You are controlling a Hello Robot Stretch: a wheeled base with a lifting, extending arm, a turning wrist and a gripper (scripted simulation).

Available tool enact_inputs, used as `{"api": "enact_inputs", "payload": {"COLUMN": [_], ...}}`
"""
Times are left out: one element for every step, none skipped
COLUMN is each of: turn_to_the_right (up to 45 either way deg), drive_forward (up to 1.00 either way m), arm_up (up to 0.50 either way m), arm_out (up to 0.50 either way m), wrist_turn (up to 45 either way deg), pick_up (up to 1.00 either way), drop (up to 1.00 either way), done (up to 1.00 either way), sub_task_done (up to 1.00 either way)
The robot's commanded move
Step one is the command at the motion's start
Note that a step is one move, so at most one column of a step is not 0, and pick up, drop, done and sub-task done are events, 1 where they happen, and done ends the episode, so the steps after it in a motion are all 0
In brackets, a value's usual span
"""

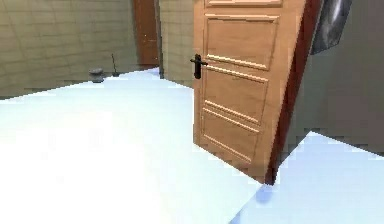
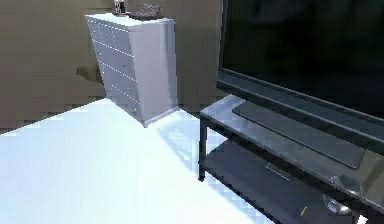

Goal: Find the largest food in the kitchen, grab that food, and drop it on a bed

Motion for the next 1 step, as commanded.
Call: {"api": "enact_inputs", "payload": {"turn_to_the_right": [-15.0], "drive_forward": [0.00], "arm_up": [0.00], "arm_out": [0.00], "wrist_turn": [0.0], "pick_up": [0.00], "drop": [0.00], "done": [0.00], "sub_task_done": [0.00]}}
